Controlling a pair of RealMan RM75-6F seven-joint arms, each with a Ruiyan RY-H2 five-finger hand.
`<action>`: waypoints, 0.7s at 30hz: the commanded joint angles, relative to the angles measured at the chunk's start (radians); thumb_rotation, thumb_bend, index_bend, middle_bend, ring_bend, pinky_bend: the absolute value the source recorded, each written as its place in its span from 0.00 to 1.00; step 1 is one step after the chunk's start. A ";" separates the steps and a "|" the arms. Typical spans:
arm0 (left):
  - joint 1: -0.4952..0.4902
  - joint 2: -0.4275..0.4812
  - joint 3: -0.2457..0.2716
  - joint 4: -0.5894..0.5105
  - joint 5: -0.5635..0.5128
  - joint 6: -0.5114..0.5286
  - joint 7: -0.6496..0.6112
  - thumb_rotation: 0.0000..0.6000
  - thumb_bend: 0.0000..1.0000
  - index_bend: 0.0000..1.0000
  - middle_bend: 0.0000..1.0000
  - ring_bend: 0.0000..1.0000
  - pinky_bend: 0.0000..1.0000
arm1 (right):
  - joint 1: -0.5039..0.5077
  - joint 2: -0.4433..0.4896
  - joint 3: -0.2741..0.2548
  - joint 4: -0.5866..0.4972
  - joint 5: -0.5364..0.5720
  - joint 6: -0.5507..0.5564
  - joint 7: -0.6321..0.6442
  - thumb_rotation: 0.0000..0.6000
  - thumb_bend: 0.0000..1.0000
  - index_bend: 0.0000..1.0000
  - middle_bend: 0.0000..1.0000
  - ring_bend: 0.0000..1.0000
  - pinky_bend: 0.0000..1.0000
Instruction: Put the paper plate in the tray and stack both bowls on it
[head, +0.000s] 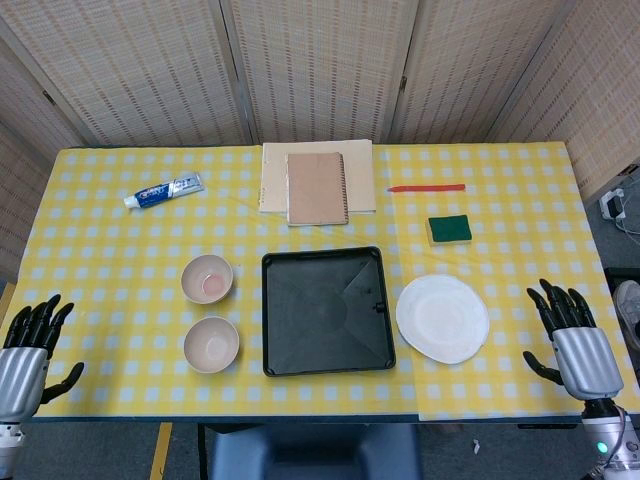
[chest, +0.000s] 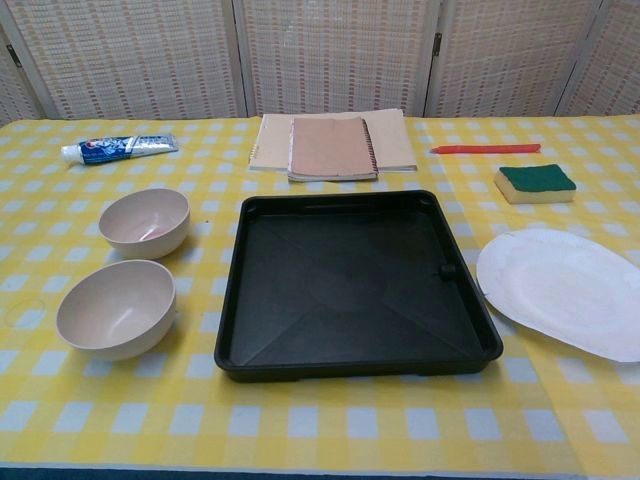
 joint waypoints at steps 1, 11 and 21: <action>-0.001 0.000 -0.001 -0.001 -0.004 -0.004 0.002 1.00 0.33 0.00 0.00 0.00 0.00 | 0.002 -0.001 0.001 0.001 0.004 -0.004 -0.003 1.00 0.27 0.00 0.00 0.00 0.00; -0.010 0.003 -0.003 -0.012 0.004 -0.014 -0.008 1.00 0.33 0.00 0.00 0.00 0.00 | 0.005 0.009 -0.058 0.030 -0.086 -0.022 0.019 1.00 0.27 0.12 0.00 0.00 0.00; -0.002 0.026 0.015 -0.028 0.021 -0.012 -0.049 1.00 0.34 0.00 0.00 0.00 0.00 | -0.013 -0.196 -0.077 0.245 -0.161 0.040 0.082 1.00 0.27 0.49 0.10 0.08 0.00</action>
